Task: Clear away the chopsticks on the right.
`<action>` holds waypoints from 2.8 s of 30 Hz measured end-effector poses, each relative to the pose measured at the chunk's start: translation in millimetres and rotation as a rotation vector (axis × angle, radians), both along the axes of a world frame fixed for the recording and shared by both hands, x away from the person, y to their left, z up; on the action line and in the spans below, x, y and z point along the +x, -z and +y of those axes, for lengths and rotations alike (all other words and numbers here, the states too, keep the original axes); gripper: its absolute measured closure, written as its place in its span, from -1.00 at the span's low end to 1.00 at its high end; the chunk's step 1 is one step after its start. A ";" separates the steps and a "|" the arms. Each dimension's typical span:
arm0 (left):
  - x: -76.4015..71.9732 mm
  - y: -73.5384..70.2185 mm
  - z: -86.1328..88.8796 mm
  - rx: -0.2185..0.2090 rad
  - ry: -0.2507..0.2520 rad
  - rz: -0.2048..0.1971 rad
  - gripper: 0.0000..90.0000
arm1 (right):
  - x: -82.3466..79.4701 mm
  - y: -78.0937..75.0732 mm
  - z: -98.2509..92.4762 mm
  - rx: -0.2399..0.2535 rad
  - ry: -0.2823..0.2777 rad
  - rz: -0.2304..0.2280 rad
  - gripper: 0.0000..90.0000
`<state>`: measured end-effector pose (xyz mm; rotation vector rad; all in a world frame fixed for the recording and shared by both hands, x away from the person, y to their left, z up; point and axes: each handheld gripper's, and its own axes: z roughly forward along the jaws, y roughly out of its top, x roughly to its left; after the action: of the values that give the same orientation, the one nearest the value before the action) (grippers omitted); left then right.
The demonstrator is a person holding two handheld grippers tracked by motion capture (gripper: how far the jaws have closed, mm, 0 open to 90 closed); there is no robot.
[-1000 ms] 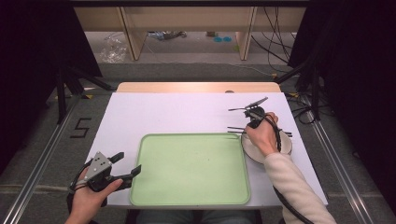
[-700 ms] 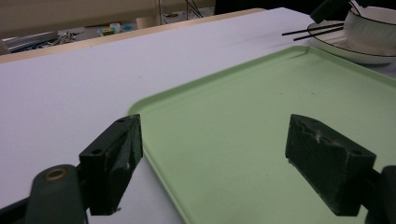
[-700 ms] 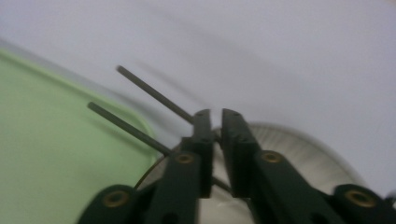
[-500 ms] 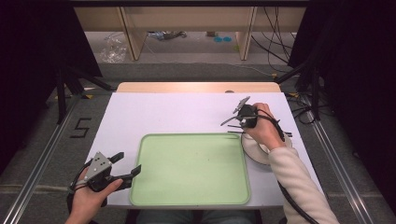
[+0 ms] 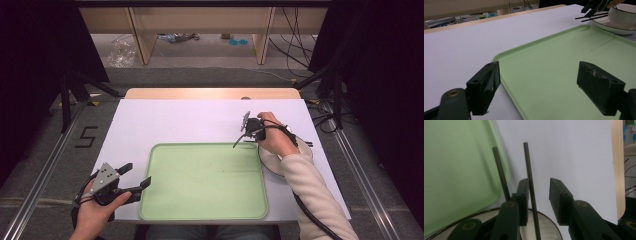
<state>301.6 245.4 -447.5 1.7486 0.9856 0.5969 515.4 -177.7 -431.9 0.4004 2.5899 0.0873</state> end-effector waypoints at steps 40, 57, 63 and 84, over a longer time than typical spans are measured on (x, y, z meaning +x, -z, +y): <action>0.0 0.1 0.1 -0.004 0.000 0.000 -0.58 | 1.3 -9.3 2.9 0.003 -0.078 -0.110 0.96; 0.0 0.1 0.1 -0.003 -0.001 0.001 -0.58 | -6.0 -37.7 3.5 0.084 -0.093 -0.276 0.96; 0.1 0.0 0.1 -0.004 0.000 0.000 -0.58 | -9.8 -49.8 2.5 0.146 -0.079 -0.319 0.96; 0.3 0.1 0.1 -0.005 0.001 -0.002 -0.58 | -21.5 -91.1 -12.2 0.507 0.021 -0.421 0.96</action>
<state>301.9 245.5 -447.6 1.7438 0.9841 0.5947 493.8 -189.8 -340.8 0.5215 2.1221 0.7476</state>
